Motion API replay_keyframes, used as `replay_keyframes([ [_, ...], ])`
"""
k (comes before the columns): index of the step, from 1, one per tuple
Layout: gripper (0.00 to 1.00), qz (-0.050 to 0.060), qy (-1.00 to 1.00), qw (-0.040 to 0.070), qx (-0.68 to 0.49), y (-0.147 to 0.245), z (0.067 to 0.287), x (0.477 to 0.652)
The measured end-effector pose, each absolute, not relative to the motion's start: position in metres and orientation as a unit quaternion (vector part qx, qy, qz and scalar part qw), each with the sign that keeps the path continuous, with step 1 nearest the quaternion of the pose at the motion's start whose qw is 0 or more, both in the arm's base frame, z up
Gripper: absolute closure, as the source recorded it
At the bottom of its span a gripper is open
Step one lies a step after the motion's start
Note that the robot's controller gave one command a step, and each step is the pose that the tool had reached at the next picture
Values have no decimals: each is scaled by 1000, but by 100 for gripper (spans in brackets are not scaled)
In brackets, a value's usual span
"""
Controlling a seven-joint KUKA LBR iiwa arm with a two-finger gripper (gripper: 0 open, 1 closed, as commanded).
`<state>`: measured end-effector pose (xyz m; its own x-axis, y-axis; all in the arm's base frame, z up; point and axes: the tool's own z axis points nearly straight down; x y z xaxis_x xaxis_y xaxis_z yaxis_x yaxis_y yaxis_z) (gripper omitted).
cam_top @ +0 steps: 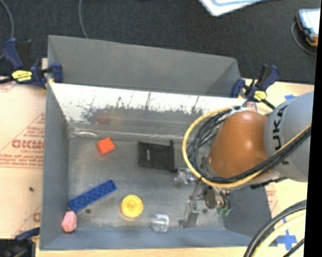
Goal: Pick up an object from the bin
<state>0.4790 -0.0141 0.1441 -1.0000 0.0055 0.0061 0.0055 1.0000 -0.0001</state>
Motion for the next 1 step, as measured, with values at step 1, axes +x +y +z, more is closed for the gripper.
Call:
replay_keyframes([
  [1, 0, 0, -1000, -1, -3, -14, 148, 481],
])
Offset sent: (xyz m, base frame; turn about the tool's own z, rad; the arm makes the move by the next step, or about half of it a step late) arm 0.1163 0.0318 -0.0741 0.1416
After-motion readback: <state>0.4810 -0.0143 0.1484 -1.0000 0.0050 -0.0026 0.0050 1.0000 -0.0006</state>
